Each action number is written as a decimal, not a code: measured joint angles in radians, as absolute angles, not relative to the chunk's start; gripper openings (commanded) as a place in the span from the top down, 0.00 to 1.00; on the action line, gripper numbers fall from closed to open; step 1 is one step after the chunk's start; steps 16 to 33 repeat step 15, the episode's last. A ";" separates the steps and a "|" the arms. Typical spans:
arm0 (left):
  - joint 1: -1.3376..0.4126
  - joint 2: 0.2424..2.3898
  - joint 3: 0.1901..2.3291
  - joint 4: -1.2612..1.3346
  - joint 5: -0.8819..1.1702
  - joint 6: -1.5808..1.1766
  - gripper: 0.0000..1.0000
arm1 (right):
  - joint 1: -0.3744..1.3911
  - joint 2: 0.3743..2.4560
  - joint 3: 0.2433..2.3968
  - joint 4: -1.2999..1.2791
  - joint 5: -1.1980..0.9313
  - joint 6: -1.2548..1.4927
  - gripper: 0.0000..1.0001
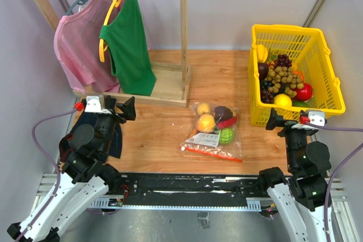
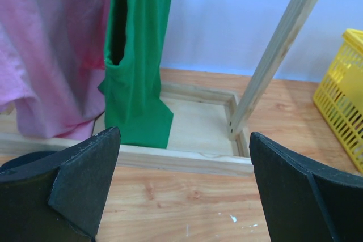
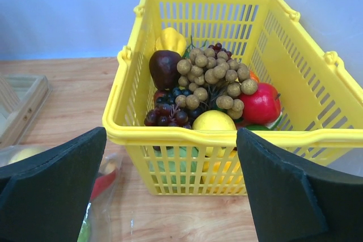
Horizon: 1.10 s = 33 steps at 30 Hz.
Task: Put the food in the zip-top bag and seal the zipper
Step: Reset both arms
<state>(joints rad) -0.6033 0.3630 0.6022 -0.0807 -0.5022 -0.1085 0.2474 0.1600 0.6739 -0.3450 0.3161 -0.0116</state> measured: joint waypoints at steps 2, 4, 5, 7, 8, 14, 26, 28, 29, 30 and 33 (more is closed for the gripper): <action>-0.603 0.356 0.578 -0.075 -0.516 -0.101 0.01 | 0.247 0.140 0.674 -0.340 0.315 -0.007 0.02; -0.603 0.356 0.570 -0.075 -0.526 -0.096 0.01 | 0.247 0.126 0.673 -0.336 0.312 -0.006 0.02; -0.603 0.356 0.569 -0.074 -0.530 -0.093 0.01 | 0.247 0.121 0.673 -0.335 0.309 -0.005 0.02; -0.603 0.356 0.568 -0.068 -0.540 -0.090 0.01 | 0.247 0.116 0.672 -0.333 0.305 -0.005 0.02; -0.603 0.356 0.569 -0.065 -0.542 -0.089 0.01 | 0.247 0.115 0.671 -0.333 0.302 -0.005 0.02; -0.599 0.363 0.568 -0.060 -0.548 -0.086 0.01 | 0.247 0.102 0.667 -0.333 0.294 -0.005 0.02; -0.597 0.364 0.568 -0.060 -0.548 -0.086 0.01 | 0.247 0.101 0.666 -0.332 0.293 -0.005 0.02; -0.597 0.364 0.568 -0.060 -0.548 -0.086 0.01 | 0.247 0.101 0.666 -0.332 0.293 -0.005 0.02; -0.597 0.364 0.568 -0.060 -0.548 -0.086 0.01 | 0.247 0.101 0.666 -0.332 0.293 -0.005 0.02; -0.597 0.364 0.568 -0.060 -0.548 -0.086 0.01 | 0.247 0.101 0.666 -0.332 0.293 -0.005 0.02; -0.597 0.364 0.568 -0.060 -0.548 -0.086 0.01 | 0.247 0.101 0.666 -0.332 0.293 -0.005 0.02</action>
